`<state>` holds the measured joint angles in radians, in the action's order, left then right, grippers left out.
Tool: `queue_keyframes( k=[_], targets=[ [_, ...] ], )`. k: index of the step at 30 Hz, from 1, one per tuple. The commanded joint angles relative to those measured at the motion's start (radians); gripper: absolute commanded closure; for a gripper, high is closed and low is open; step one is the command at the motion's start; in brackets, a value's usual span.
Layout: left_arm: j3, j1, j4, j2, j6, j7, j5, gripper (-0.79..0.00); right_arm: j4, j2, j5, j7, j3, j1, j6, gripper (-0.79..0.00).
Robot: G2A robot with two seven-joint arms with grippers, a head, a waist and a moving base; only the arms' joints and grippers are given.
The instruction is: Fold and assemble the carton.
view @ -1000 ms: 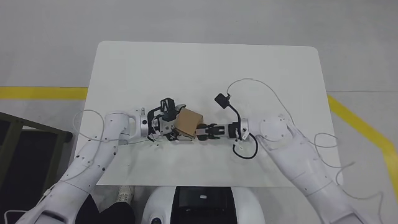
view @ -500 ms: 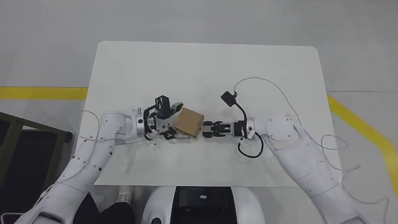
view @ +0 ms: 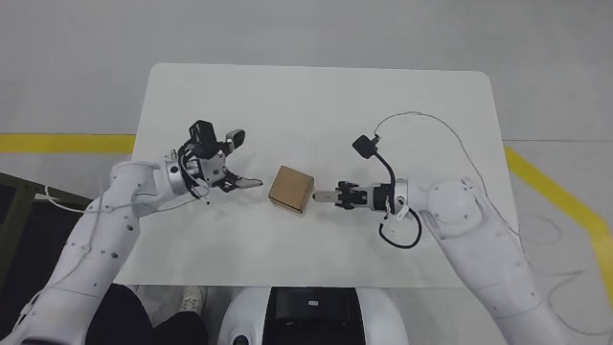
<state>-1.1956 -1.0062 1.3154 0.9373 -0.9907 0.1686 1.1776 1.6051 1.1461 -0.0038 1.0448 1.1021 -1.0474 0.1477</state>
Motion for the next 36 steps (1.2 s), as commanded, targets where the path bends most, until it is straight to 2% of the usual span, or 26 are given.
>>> queue_keyframes(
  k=[1,12,20,28,36],
  targets=[
    [-0.013,0.004,-0.008,0.001,0.042,-0.016,-0.013,-0.785,0.037,-0.002,-0.022,0.001,0.000,-0.001,-0.002,-0.785],
    [-0.066,0.098,-0.079,0.009,0.219,-0.160,-0.140,-0.785,0.128,-0.015,-0.096,-0.038,0.031,-0.010,0.051,-0.785],
    [-0.123,0.128,-0.106,0.008,0.326,-0.202,-0.205,-0.785,0.168,-0.017,-0.131,-0.031,0.002,-0.011,0.023,-0.785],
    [-0.123,0.128,-0.106,0.008,0.326,-0.202,-0.205,-0.785,0.201,-0.007,-0.054,-0.004,-0.072,-0.003,0.003,-0.785],
    [-0.123,0.128,-0.106,0.008,0.326,-0.202,-0.205,-0.785,0.167,0.024,-0.006,-0.014,-0.220,0.043,-0.002,-0.785]
  ],
)
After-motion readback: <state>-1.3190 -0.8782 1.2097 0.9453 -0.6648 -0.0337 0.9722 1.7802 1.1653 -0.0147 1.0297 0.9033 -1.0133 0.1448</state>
